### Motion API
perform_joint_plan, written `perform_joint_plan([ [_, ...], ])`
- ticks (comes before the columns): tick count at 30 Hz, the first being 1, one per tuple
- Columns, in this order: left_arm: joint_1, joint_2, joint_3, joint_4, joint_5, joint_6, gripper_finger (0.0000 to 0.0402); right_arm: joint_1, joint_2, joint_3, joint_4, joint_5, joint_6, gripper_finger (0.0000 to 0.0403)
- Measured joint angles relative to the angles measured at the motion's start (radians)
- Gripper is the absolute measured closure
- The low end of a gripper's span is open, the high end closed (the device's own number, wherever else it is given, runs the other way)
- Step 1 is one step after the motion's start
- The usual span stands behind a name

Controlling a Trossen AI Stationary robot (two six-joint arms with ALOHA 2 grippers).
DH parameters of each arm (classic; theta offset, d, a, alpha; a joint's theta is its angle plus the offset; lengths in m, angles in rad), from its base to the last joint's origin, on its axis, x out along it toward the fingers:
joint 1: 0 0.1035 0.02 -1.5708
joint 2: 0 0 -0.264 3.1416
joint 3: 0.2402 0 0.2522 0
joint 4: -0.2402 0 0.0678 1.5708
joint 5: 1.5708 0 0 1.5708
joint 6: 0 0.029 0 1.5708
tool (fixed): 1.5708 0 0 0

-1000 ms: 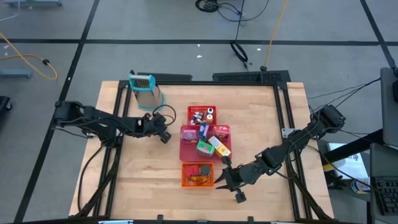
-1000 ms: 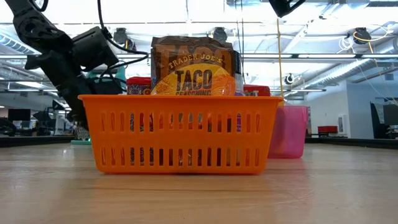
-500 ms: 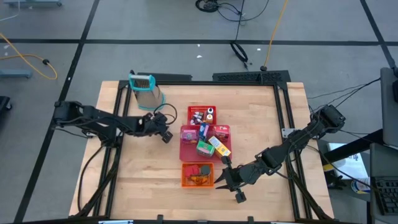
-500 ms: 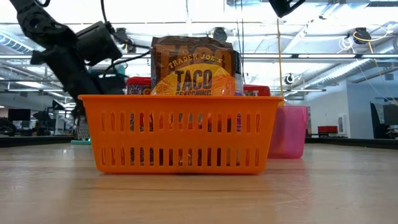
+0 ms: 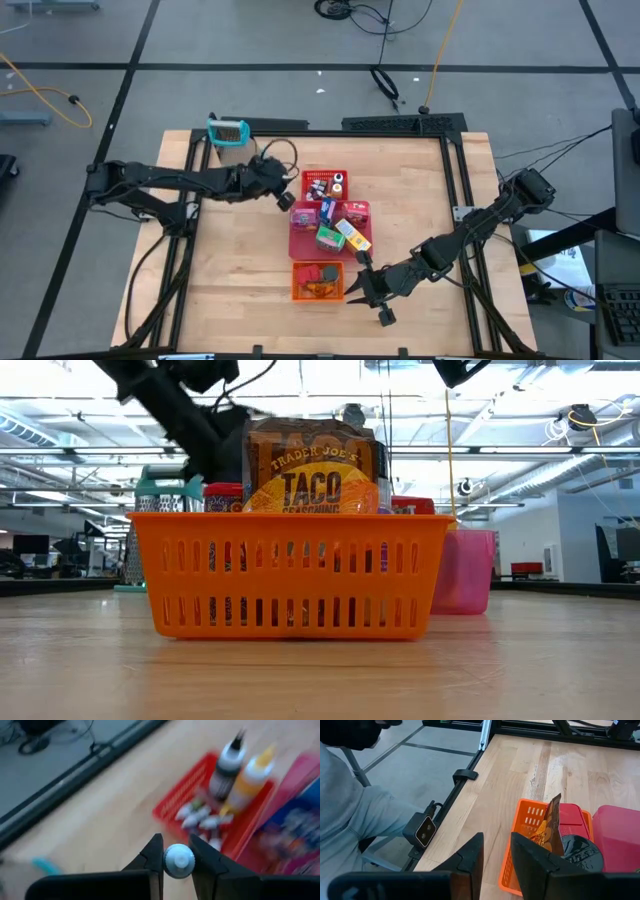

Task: Pick & Place Kitchen Items
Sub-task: Put the small black food coloring bottle into the red bin

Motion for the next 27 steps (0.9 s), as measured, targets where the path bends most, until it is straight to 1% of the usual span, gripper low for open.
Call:
perform_joint_plan([
  [3,0.014,0.0,0.035,0.049,0.036,0.025,0.035,0.0,0.0,0.0,0.0,0.0,0.0,0.0314],
  [8,0.016,0.0,0.042,0.148,0.084,0.022,0.0344,0.0,0.0,0.0,0.0,0.0,0.0,0.0314],
  [12,0.009,0.004,0.042,0.184,0.09,0.02,0.035,0.0,0.0,0.0,0.0,0.0,0.0,0.0314],
  [16,0.001,0.049,0.043,0.246,0.094,0.023,0.035,0.0,0.0,0.0,0.0,0.0,0.0,0.0314],
  [18,0.001,0.089,0.045,0.321,0.115,0.034,0.0348,0.0,0.0,0.0,0.0,0.0,0.0,0.0314],
  [22,0.017,0.166,0.047,0.399,0.152,0.04,0.0344,0.0,0.0,0.0,0.0,0.0,0.0,0.0314],
  [27,0.039,0.254,0.096,0.386,0.167,0.049,0.0342,0.0,0.0,0.0,0.001,0.0,0.0,0.0314],
])
